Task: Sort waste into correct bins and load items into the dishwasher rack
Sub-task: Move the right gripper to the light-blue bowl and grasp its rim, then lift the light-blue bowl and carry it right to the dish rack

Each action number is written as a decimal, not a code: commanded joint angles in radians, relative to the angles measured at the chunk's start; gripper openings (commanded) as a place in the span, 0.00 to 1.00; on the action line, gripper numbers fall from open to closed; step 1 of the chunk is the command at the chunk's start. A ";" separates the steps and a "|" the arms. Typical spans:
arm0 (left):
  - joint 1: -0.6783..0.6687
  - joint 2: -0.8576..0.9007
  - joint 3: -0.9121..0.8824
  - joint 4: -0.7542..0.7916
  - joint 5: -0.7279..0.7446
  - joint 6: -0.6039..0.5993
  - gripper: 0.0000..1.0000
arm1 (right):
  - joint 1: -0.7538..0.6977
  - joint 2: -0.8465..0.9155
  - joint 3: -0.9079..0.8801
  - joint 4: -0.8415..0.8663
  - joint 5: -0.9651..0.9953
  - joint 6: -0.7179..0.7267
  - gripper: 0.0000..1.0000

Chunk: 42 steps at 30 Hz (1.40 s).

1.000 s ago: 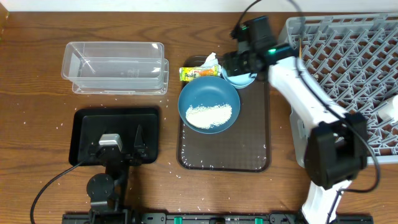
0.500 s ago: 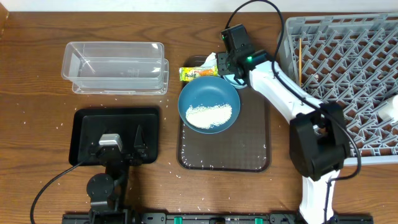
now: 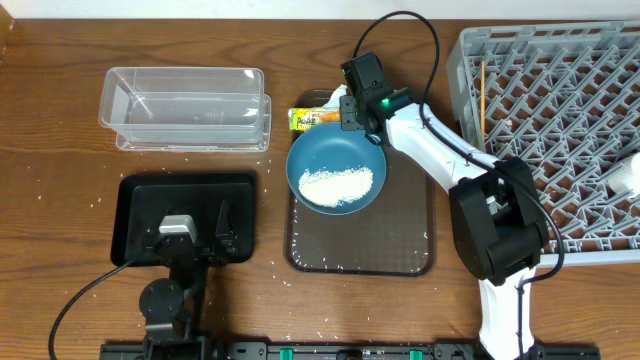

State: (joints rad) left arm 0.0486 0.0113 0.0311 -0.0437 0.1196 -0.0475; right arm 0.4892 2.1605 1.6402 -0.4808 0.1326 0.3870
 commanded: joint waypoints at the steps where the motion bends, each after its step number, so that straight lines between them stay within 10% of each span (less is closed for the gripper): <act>1: -0.004 -0.006 -0.027 -0.018 0.000 0.010 0.98 | 0.005 0.037 0.000 -0.002 0.035 0.028 0.36; 16: -0.004 -0.006 -0.027 -0.018 0.000 0.010 0.98 | 0.001 0.037 0.050 -0.051 0.036 0.027 0.02; 34: -0.004 -0.006 -0.027 -0.018 0.000 0.010 0.98 | -0.194 -0.192 0.287 -0.335 0.012 -0.043 0.01; 42: -0.004 -0.006 -0.027 -0.018 0.000 0.010 0.98 | -0.538 -0.294 0.287 -0.354 -0.395 -0.184 0.01</act>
State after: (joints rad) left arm 0.0486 0.0109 0.0311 -0.0437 0.1196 -0.0475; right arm 0.0551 1.8893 1.9133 -0.8345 -0.0574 0.2836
